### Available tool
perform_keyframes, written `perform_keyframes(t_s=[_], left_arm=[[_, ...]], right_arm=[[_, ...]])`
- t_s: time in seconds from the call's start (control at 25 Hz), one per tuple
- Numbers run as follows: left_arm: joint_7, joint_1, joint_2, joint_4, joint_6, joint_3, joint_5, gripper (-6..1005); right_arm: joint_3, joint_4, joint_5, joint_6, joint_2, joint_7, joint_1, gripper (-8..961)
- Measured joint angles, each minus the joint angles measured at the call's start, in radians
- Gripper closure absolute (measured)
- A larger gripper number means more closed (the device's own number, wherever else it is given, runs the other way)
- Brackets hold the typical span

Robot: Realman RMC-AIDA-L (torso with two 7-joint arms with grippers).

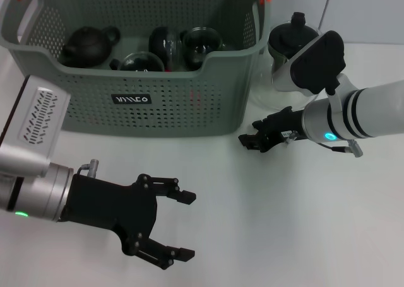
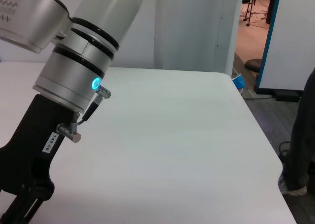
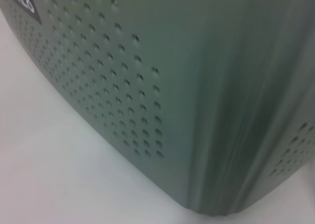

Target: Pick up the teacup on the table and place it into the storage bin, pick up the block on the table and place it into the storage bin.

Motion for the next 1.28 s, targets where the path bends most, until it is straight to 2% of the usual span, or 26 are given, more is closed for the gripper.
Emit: perform_keyframes(t_s=[0.24, 0.52, 0.68, 0.8, 0.92, 1.0, 1.08, 1.2, 1.28], left_arm=[[-0.001, -0.001, 0.001, 0.0, 0.0, 0.0, 0.002, 77], [-0.044, 0.005, 0.0, -0.012, 0.006, -0.007, -0.007, 77], [-0.108, 0.009, -0.001, -0.024, 0.011, -0.015, -0.008, 77], [-0.132, 0.016, -0.001, -0.026, 0.016, -0.03, -0.016, 78], [-0.141, 0.018, -0.001, -0.026, 0.02, -0.045, -0.022, 78], [-0.143, 0.017, -0.001, -0.026, 0.021, -0.05, -0.029, 78], [-0.144, 0.017, -0.001, -0.026, 0.02, -0.052, -0.041, 78], [-0.144, 0.012, 0.001, -0.027, 0.02, -0.053, -0.056, 78], [-0.144, 0.01, 0.002, -0.028, 0.022, -0.053, -0.065, 78]], right_arm=[[-0.004, -0.037, 0.001, -0.011, -0.002, 0.0, -0.026, 487], [0.011, -0.162, 0.004, -0.117, -0.009, 0.0, -0.125, 523], [0.06, -0.282, 0.004, -0.296, -0.016, -0.006, -0.211, 522], [0.143, -0.414, 0.005, -0.488, -0.02, -0.011, -0.274, 522], [0.257, -0.545, 0.018, -0.692, -0.016, -0.008, -0.306, 522], [0.342, -0.617, 0.076, -0.807, -0.016, 0.004, -0.3, 522], [0.419, -0.646, 0.176, -0.877, -0.024, 0.017, -0.262, 521], [0.503, -0.643, 0.286, -0.916, -0.046, 0.026, -0.166, 521], [0.535, -0.609, 0.295, -0.891, -0.061, 0.028, -0.083, 522]])
